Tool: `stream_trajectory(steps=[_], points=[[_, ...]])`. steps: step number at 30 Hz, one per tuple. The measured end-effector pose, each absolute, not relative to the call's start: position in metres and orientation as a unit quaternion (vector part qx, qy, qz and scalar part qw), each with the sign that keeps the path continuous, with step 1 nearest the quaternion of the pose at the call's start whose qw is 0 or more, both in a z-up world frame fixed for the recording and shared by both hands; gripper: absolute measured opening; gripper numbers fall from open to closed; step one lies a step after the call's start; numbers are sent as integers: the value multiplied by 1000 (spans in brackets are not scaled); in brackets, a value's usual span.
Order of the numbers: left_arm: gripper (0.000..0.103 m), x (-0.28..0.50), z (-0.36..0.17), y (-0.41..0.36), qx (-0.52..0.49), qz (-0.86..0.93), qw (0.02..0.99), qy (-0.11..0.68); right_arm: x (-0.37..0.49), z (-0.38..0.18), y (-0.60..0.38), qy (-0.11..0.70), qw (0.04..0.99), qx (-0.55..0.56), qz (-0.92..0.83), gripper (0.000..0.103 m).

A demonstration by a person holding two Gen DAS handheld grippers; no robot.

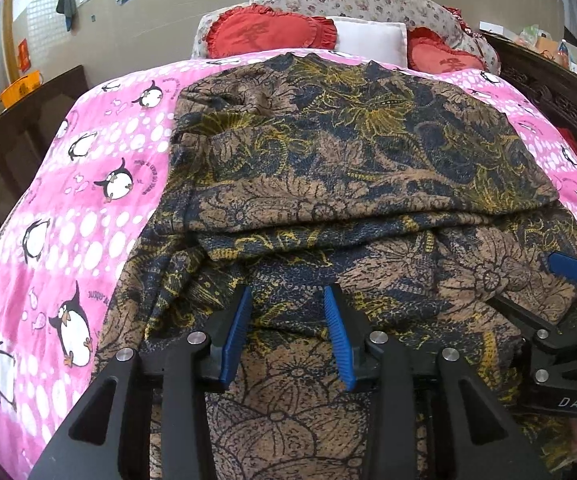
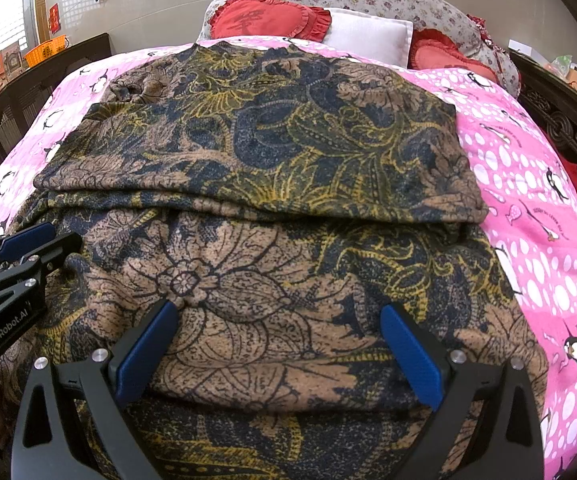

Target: Fold small clothes

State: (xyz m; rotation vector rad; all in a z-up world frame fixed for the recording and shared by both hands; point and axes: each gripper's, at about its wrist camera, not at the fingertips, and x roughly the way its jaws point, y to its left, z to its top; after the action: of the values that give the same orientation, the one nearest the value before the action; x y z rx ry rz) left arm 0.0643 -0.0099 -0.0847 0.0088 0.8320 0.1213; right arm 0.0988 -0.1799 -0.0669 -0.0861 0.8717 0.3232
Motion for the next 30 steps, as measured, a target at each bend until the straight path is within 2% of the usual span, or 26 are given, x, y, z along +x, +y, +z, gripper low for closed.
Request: stream_trajectory(steps=[9, 14, 20, 23, 25, 30], points=[[18, 65, -85, -8, -3, 55, 912, 405, 98, -67, -180, 420, 893, -42, 156, 102], [18, 58, -71, 28, -87, -41, 898, 430, 97, -66, -179, 416, 895, -49, 151, 102], [18, -20, -46, 111, -63, -42, 888, 453, 95, -64, -183, 420, 893, -42, 156, 103], [18, -61, -63, 138, -118, -65, 857, 497, 88, -57, -192, 434, 883, -30, 175, 102], [18, -85, -80, 136, -138, -102, 830, 530, 76, -47, -207, 431, 880, -4, 199, 101], [19, -124, -90, 102, -154, -209, 798, 544, 21, -22, -257, 387, 885, 19, 259, 101]])
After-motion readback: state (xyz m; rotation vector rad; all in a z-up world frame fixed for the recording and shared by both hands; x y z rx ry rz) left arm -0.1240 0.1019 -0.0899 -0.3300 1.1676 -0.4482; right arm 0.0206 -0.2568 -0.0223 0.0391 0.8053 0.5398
